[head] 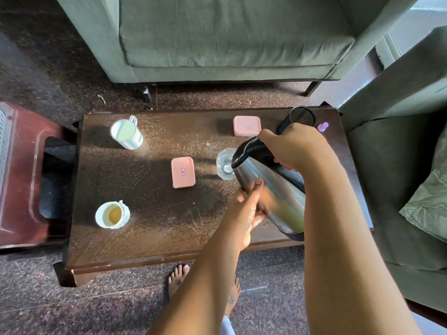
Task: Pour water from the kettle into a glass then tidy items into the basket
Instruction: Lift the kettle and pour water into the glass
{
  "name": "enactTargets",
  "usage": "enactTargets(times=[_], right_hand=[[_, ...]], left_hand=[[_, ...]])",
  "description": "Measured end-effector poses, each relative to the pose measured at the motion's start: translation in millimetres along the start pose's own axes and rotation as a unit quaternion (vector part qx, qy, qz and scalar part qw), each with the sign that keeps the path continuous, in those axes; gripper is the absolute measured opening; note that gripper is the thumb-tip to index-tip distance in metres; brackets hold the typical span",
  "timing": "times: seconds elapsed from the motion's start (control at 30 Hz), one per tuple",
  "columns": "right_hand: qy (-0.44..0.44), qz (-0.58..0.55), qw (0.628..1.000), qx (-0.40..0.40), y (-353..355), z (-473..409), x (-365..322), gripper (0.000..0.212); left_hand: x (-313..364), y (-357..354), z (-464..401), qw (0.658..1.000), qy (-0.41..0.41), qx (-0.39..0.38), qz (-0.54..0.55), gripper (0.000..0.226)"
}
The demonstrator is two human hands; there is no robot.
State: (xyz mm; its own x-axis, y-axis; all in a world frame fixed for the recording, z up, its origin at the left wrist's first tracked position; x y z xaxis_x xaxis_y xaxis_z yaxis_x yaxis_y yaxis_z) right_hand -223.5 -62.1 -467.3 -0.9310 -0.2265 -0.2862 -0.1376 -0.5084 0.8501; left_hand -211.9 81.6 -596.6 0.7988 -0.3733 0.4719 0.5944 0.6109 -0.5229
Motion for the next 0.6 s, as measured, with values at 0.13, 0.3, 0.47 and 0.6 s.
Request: enactTargets(times=[0.13,0.3,0.47,0.6], right_hand=[[0.001,0.0,1.0,-0.001,0.3,0.9,0.9,0.047],[-0.003,0.004,1.0,-0.004,0.7,-0.1,1.5,0.048],[-0.003,0.002,1.0,-0.007,0.6,-0.3,-0.7,0.048],[0.004,0.006,1.0,-0.001,-0.2,-0.3,-2.7,0.051]], left_hand=[[0.9,-1.1,2.3,1.0,-0.002,-0.002,0.003,0.046],[1.0,-0.5,3.2,1.0,-0.004,0.007,-0.004,0.045],[1.6,0.8,2.3,1.0,-0.006,0.008,0.001,0.042],[4.2,0.4,3.5,1.0,-0.006,0.003,0.015,0.041]])
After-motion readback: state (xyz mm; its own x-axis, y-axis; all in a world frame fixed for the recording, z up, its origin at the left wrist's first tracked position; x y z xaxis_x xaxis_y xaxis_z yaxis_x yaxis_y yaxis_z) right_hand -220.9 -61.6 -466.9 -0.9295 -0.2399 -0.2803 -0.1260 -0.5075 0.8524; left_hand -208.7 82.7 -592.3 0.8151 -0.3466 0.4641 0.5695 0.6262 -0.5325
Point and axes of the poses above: each hand's wrist, its own z-axis away from the middle knuckle, its own y-axis out of the back of the hand, x = y × z, the point moved 6 cm from there along -z, towards the middle knuckle, and after that the axes turned 4 degrees about -x, right-handed, at the moved point
